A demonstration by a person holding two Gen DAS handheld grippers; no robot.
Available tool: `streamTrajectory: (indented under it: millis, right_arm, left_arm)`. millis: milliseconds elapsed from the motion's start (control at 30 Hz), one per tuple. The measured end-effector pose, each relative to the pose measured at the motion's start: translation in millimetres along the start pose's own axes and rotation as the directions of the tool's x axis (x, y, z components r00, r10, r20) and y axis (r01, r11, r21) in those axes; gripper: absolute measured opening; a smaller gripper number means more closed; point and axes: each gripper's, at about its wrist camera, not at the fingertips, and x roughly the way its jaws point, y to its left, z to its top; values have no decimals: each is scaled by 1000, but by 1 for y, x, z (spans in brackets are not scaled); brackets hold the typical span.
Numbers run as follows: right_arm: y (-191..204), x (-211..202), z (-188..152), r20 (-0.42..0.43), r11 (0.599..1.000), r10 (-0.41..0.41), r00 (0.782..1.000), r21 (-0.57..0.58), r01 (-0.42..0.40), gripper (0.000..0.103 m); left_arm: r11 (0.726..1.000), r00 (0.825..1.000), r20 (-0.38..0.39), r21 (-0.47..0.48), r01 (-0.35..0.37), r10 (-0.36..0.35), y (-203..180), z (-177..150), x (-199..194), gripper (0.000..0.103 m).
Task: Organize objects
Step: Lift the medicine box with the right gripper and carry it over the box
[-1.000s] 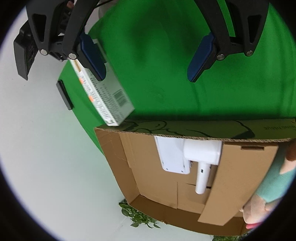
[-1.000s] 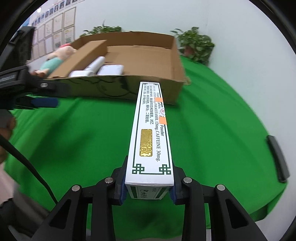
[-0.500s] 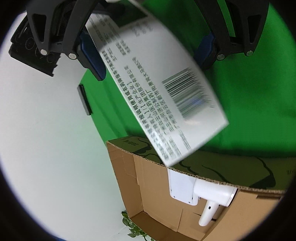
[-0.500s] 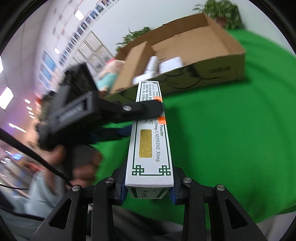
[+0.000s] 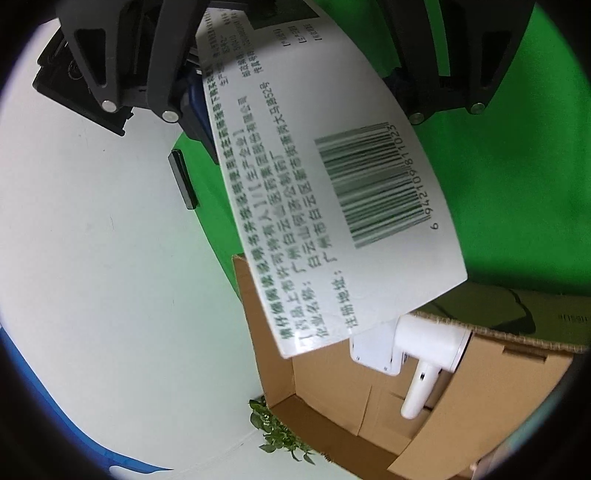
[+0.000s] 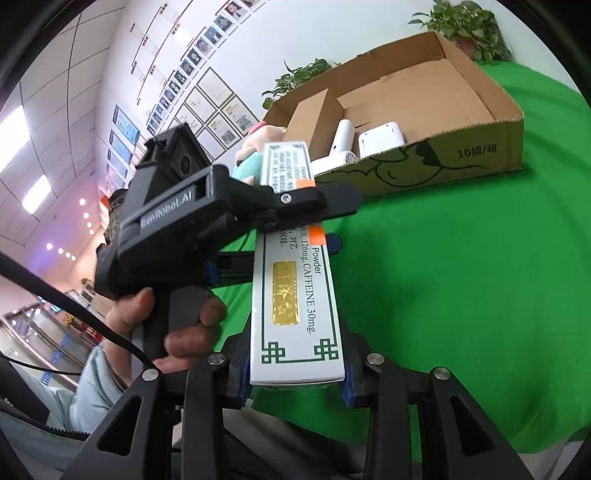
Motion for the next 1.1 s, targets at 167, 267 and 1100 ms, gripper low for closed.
streamTrajectory:
  millis: [167, 267, 1100]
  right_arm:
    - [-5, -12, 4, 18, 998, -62, 998, -6, 62, 45]
    - [0, -22, 8, 53, 992, -109, 993, -58, 112, 45]
    - [-28, -6, 146, 222, 979, -200, 954, 73, 189, 41]
  left_arm:
    - [999, 999, 24, 20, -25, 24, -14, 6, -18, 65]
    - [998, 999, 27, 43, -34, 33, -25, 13, -20, 65]
    - [995, 997, -49, 84, -57, 61, -59, 165, 39, 63]
